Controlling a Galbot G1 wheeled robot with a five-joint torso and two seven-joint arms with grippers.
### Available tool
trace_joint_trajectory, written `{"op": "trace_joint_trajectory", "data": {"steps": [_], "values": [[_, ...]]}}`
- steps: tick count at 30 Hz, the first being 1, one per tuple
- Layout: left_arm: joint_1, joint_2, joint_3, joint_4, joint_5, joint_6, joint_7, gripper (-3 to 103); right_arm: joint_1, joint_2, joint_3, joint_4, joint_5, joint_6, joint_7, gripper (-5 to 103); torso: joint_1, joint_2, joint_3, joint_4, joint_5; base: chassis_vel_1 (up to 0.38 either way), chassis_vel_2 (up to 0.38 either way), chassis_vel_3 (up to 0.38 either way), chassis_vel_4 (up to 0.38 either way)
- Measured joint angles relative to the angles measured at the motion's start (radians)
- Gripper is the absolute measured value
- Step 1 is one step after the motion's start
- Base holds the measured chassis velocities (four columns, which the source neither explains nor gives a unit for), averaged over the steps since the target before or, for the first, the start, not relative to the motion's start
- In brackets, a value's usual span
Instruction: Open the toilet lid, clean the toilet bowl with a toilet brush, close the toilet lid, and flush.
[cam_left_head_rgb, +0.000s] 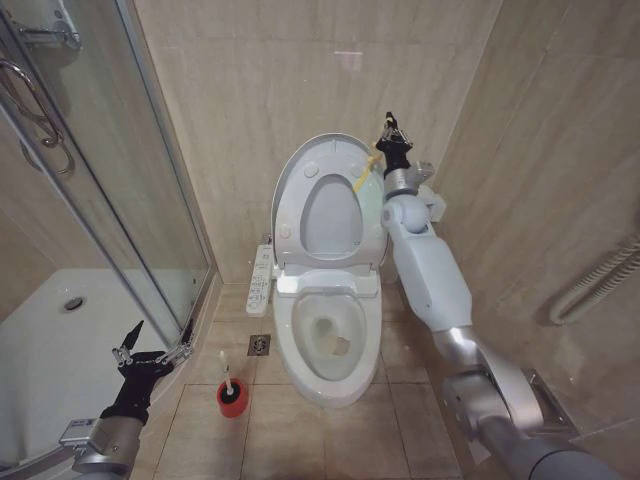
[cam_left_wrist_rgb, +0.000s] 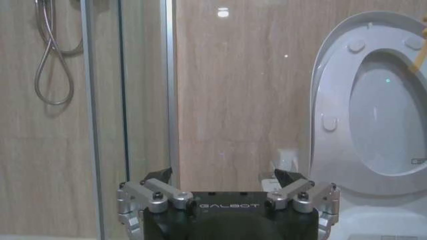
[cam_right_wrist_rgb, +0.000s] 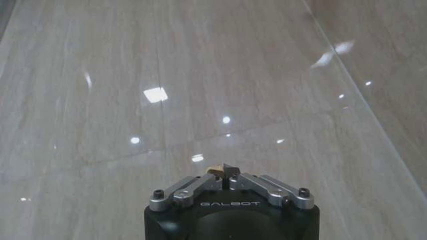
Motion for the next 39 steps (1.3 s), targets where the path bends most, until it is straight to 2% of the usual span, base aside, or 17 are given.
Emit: {"op": "trace_joint_trajectory", "data": {"steps": [8,10,17,26,33,39], "values": [[0.000,0.000,0.000,0.000,0.000,0.000,0.000,100,0.006,-0.006,0.013,-0.039,-0.067,0.004,0.013,1,0.000,0.000,0.000,-0.0001,0.0002,0.000,0.000,0.000,0.000],[0.000,0.000,0.000,0.000,0.000,0.000,0.000,100,0.023,0.010,0.015,-0.095,-0.114,0.028,0.014,1,0.000,0.000,0.000,-0.0002,0.0001,0.000,0.000,0.000,0.000],[0.000,0.000,0.000,0.000,0.000,0.000,0.000,100,0.049,0.038,0.014,-0.167,-0.180,0.056,0.018,1,0.000,0.000,0.000,-0.0001,0.0000,0.000,0.000,0.000,0.000],[0.000,0.000,0.000,0.000,0.000,0.000,0.000,100,0.051,0.029,0.008,-0.146,-0.178,0.044,0.025,1,0.000,0.000,0.000,0.0003,0.0004,0.000,0.000,0.000,0.000],[0.000,0.000,0.000,0.000,0.000,0.000,0.000,100,0.095,0.061,0.009,-0.226,-0.185,0.065,0.017,1,0.000,0.000,0.000,0.0004,0.0002,0.000,0.000,0.000,0.000],[0.000,0.000,0.000,0.000,0.000,0.000,0.000,100,0.097,0.064,0.006,-0.225,-0.186,0.067,0.018,1,0.000,0.000,0.000,0.0003,0.0004,0.000,0.000,0.000,0.000]]}}
